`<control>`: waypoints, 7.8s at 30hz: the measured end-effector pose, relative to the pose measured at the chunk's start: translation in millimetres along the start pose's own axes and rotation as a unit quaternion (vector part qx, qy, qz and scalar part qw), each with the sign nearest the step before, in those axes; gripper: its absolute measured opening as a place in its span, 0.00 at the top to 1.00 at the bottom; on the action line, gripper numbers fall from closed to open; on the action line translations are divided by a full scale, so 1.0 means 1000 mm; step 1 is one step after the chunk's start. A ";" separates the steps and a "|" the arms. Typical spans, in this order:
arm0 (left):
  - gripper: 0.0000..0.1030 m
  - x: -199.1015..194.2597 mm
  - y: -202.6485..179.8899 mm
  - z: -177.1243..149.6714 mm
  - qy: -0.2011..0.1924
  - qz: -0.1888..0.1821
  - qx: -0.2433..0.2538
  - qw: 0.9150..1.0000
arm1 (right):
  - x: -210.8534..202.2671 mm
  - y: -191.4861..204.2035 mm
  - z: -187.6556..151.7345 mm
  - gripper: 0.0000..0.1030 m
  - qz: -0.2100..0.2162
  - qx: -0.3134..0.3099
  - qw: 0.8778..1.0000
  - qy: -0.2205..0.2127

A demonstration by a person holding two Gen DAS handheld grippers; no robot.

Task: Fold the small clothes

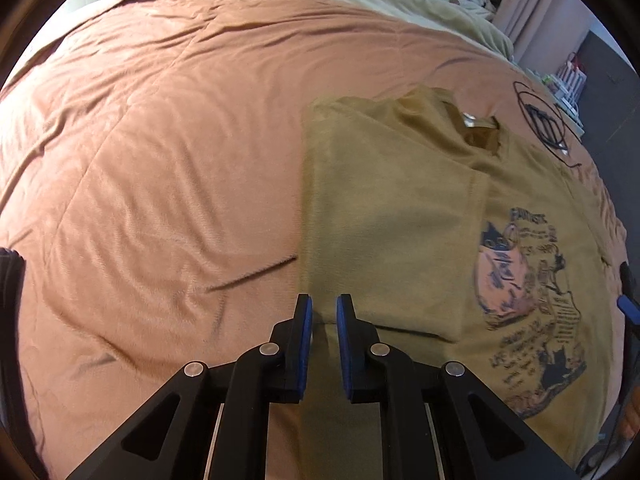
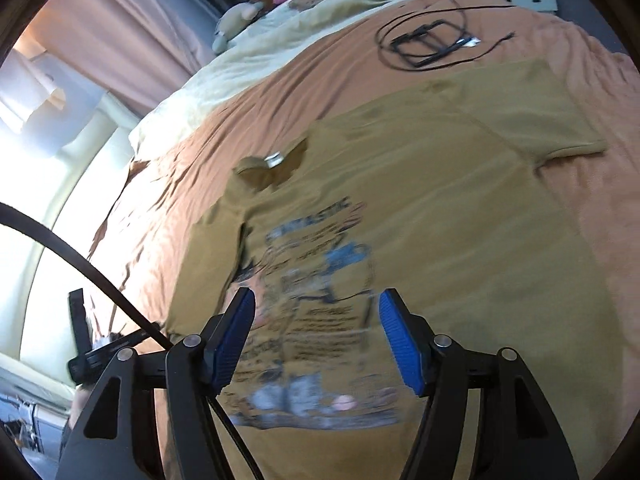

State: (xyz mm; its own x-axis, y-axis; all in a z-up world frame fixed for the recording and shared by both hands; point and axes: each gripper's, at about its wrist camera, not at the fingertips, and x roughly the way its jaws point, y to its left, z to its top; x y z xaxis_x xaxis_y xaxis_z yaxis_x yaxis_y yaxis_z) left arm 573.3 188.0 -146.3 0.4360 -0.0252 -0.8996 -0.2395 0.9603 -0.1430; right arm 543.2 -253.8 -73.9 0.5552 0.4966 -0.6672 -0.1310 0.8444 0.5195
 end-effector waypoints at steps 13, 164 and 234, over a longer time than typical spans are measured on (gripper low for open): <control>0.75 -0.026 -0.092 0.024 -0.036 -0.041 0.031 0.998 | -0.043 -0.076 0.012 0.39 -0.022 0.069 0.996 -0.052; 0.93 0.133 -0.515 0.051 0.012 -0.131 0.241 0.962 | -0.039 -0.206 0.019 0.67 0.016 0.334 0.932 -0.142; 0.60 0.138 -0.282 0.144 -0.001 -0.110 0.072 0.991 | 0.076 -0.080 0.136 0.67 -0.098 0.016 0.995 0.018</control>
State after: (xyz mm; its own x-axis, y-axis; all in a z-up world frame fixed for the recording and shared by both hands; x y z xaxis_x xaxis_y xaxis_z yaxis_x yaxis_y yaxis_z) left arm 825.9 -46.6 -171.1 0.4648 -0.2384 -0.8527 -0.0114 0.9614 -0.2749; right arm 707.6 -310.4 -93.9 0.5383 0.3305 -0.7752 0.0033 0.9191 0.3941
